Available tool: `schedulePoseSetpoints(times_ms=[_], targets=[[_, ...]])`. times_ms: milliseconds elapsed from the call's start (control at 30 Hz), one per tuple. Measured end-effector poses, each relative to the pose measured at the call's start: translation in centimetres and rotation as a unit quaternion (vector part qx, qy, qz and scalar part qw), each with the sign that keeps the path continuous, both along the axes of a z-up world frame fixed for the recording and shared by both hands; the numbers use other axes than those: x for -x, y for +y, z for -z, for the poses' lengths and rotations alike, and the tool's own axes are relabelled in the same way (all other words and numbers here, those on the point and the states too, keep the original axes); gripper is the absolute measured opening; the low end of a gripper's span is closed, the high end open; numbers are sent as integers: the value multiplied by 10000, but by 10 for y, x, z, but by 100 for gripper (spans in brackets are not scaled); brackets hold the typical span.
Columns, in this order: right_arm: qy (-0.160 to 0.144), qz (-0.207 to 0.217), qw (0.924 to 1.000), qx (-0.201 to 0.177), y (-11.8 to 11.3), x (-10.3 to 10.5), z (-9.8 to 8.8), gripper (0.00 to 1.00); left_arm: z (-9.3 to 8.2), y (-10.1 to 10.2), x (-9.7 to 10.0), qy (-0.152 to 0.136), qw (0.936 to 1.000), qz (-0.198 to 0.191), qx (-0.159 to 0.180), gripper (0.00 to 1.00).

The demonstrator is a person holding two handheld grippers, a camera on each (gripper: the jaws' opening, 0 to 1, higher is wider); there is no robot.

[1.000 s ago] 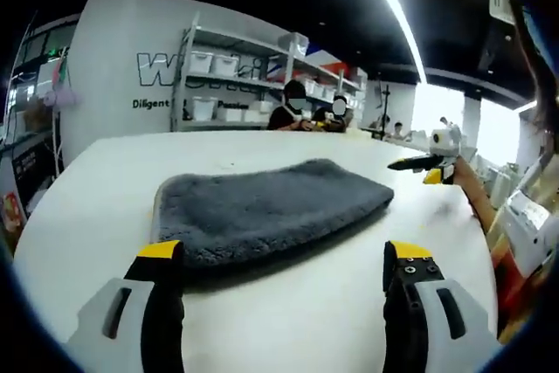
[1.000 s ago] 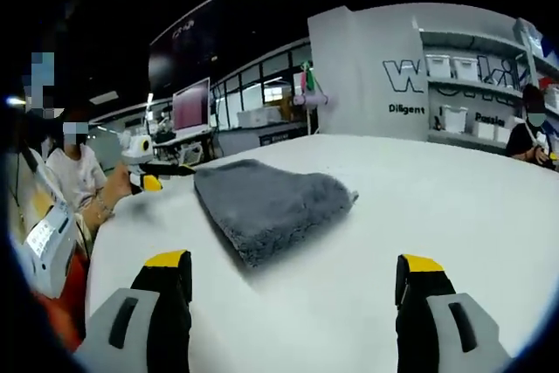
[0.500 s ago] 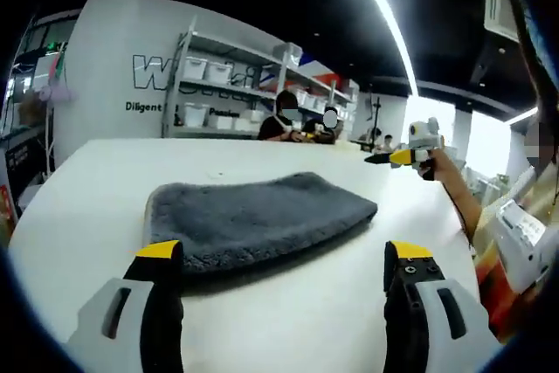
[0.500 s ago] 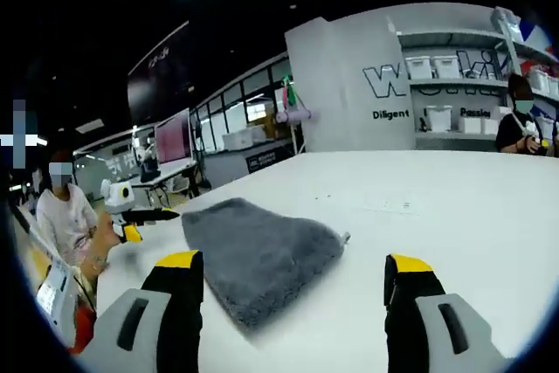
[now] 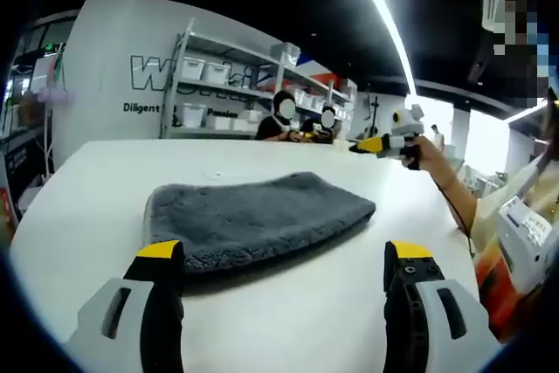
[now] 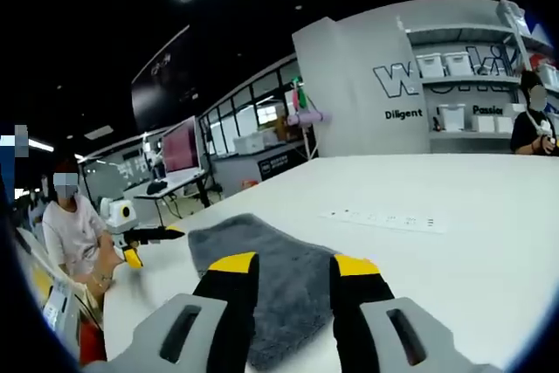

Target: Fold the towel on the table until its edges align and the towel forms a compact rectangular stack.

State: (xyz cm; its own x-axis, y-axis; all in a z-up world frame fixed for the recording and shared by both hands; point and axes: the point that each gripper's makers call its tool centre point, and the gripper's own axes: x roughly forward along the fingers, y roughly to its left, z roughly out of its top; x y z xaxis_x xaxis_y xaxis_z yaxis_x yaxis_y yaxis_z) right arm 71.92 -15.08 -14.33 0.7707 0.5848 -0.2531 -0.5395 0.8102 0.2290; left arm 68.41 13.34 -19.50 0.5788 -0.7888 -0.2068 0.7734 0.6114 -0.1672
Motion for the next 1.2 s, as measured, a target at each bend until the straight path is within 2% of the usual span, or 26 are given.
schedulePoseSetpoints(times_ms=[100,167,233,300,433,467,533,667,867,1133,1200], targets=[[186,94,9998,41,-6,-6,17,28,-3,-3,2,12,9999,79,84,93],[332,132,9994,-18,-9,-8,27,33,-3,-4,3,7,9999,102,80,93],[619,42,9980,-132,-7,-7,42,32,-2,-4,3,12,9999,103,47,93],[774,-5,9969,-156,-5,-6,53,32,-1,-3,2,23,9999,98,40,93],[948,-53,9955,-24,-4,-7,70,31,-1,-3,3,26,9999,102,46,93],[971,-69,9952,-52,-3,-7,73,31,-1,-3,2,26,9999,97,39,93],[1225,-104,9921,-242,0,-5,80,31,0,-2,2,22,10000,88,20,93],[1403,-63,9900,-121,-2,-3,96,26,1,-3,3,11,9999,114,-12,93],[1633,-102,9859,-353,1,-2,103,24,4,-3,3,15,9998,131,-118,93],[1816,-181,9807,-698,5,-1,108,5,0,-1,4,-46,9999,134,-75,93],[1816,-207,9805,-715,6,0,110,3,0,-1,4,-50,9999,125,-81,93]])
